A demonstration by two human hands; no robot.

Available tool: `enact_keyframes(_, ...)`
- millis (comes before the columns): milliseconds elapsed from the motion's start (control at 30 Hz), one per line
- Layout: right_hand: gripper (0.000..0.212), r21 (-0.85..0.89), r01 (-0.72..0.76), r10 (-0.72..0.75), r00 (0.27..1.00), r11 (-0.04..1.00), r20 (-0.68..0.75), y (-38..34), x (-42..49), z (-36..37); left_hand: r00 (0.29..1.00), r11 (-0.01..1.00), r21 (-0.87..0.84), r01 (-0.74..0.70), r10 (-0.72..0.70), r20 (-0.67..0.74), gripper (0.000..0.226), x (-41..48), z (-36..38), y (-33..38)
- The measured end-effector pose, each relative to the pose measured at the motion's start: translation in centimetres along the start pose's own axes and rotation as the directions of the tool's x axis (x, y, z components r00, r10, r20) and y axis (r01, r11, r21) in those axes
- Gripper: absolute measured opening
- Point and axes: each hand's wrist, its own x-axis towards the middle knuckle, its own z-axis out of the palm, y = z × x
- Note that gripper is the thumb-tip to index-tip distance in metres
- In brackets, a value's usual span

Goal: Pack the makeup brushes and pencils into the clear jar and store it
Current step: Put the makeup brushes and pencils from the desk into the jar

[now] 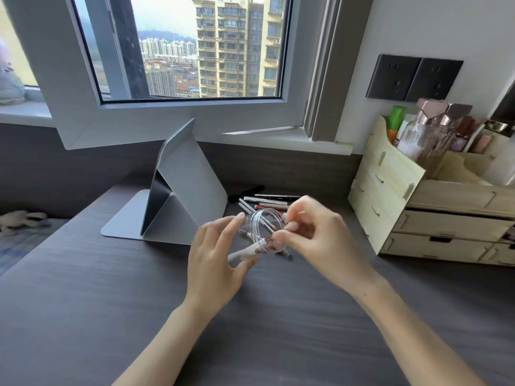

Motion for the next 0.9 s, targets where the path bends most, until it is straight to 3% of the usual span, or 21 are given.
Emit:
enact_keyframes(67, 0.021, -0.092, 0.023, -0.018, 0.999, 0.995, 0.048, 0.3, 0.3, 0.7, 1.0, 1.0, -0.011, 0.016, -0.017, -0.016, 0.075, 0.1, -0.1, 0.0)
enact_keyframes(133, 0.024, 0.047, -0.011, 0.009, 0.999, 0.999, 0.04, 0.9, 0.9, 0.7, 0.998, 0.999, -0.02, 0.044, -0.045, -0.04, 0.072, 0.2, -0.3, -0.1)
enact_keyframes(200, 0.028, 0.169, -0.063, 0.08, 0.992, 0.984, -0.1, 2.2, 2.0, 0.4, 0.995, 0.996, -0.022, 0.084, -0.085, -0.059, 0.072, 0.3, -0.6, -0.2)
enact_keyframes(267, 0.029, -0.004, -0.156, 0.152, 0.968, 0.988, -0.201, 4.8, 3.2, 0.8, 0.989, 0.992, -0.027, 0.126, -0.127, -0.077, 0.075, 0.5, -0.7, -0.5)
enact_keyframes(333, 0.024, -0.274, -0.291, 0.251, 0.953, 0.917, -0.173, 7.2, 4.2, 1.8, 0.98, 0.986, -0.03, 0.166, -0.168, -0.103, 0.078, 0.6, -0.7, -0.7)
enact_keyframes(400, 0.024, -0.434, -0.349, 0.337, 0.935, 0.83, -0.106, 9.2, 5.2, 3.3, 0.968, 0.978, -0.037, 0.208, -0.211, -0.138, 0.078, 0.8, -0.9, -0.8)
enact_keyframes(533, 0.031, -0.589, -0.404, 0.466, 0.883, 0.699, -0.052, 11.0, 7.3, 5.7, 0.946, 0.964, -0.077, 0.256, -0.266, -0.185, 0.077, 0.8, -1.2, -0.9)
enact_keyframes(667, 0.028, -0.671, -0.385, 0.486, 0.873, 0.634, -0.042, 11.6, 8.1, 7.0, 0.951, 0.964, -0.074, 0.255, -0.264, -0.158, 0.078, 0.7, -1.3, -0.9)
enact_keyframes(767, 0.023, -0.579, -0.395, 0.447, 0.893, 0.713, -0.059, 11.4, 7.6, 6.5, 0.959, 0.968, -0.074, 0.241, -0.25, -0.137, 0.079, 0.7, -1.2, -0.9)
enact_keyframes(900, 0.018, -0.105, -0.38, 0.34, 0.899, 0.919, -0.275, 9.0, 5.9, 2.3, 0.966, 0.973, -0.071, 0.221, -0.229, -0.124, 0.08, 0.6, -1.2, -0.9)
